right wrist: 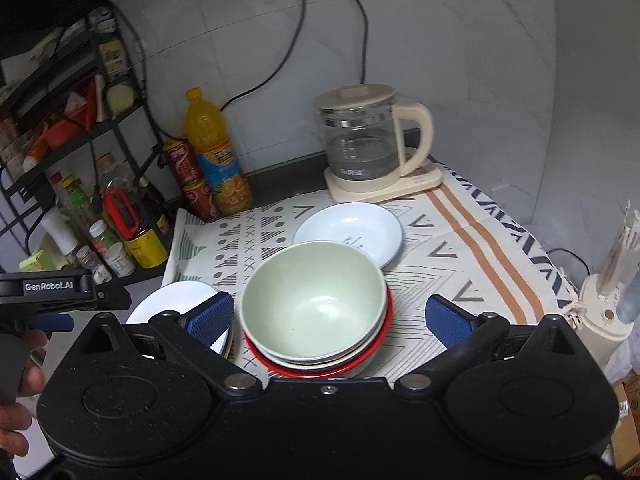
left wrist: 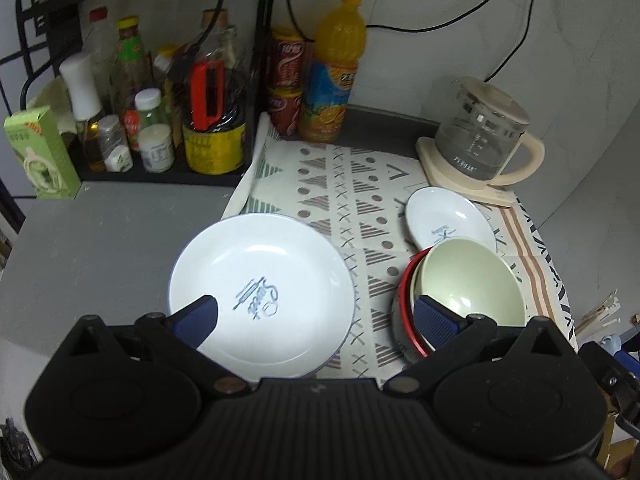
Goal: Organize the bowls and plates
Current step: 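Move both grippers to the white 'BAKERY' plate beside the kettle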
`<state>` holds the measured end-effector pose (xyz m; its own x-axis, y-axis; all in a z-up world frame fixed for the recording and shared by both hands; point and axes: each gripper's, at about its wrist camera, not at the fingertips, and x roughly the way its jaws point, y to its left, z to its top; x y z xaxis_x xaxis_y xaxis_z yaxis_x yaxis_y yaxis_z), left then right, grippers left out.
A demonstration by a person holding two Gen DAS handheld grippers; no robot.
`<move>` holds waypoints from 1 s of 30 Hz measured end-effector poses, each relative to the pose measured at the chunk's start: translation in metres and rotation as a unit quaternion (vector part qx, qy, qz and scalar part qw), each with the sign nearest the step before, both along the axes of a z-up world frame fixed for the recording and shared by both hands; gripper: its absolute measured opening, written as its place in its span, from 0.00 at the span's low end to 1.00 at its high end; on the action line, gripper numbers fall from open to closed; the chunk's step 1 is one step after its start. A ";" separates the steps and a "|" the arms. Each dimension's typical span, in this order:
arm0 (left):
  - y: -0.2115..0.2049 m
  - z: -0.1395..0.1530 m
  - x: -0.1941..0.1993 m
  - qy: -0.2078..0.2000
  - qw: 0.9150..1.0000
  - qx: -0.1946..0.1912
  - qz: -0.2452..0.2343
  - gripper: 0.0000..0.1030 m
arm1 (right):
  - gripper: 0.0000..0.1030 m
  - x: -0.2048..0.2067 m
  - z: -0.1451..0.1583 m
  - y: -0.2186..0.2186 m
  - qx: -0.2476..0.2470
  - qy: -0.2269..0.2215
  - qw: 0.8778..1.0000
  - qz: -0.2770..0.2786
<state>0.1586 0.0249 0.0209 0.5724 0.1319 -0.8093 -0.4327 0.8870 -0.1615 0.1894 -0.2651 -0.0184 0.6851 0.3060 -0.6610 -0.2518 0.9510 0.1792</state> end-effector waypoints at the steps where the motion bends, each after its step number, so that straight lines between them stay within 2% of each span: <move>1: -0.001 0.000 0.003 0.001 1.000 0.000 -0.002 1.00 | 1.00 0.002 0.000 -0.002 0.001 0.000 1.000 -0.001; 13: -0.015 -0.003 0.053 -0.009 0.999 -0.006 -0.042 1.00 | 1.00 0.043 -0.011 -0.015 0.004 0.019 0.999 -0.027; 16: -0.018 -0.008 0.071 -0.004 0.998 -0.021 -0.053 1.00 | 0.99 0.057 -0.013 -0.019 0.004 0.024 0.999 -0.038; 20: -0.023 -0.013 0.093 -0.006 0.998 -0.017 -0.063 0.99 | 0.99 0.075 -0.016 -0.018 -0.005 0.025 0.999 -0.041; 30: -0.026 -0.027 0.146 -0.011 0.995 -0.038 -0.091 0.98 | 0.97 0.121 -0.030 -0.016 0.004 0.047 0.997 -0.063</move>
<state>0.3047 -0.0007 -0.0057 0.5986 -0.0362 -0.8002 -0.2613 0.9355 -0.2378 0.3101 -0.2806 -0.0487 0.6543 0.2261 -0.7216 -0.1117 0.9727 0.2035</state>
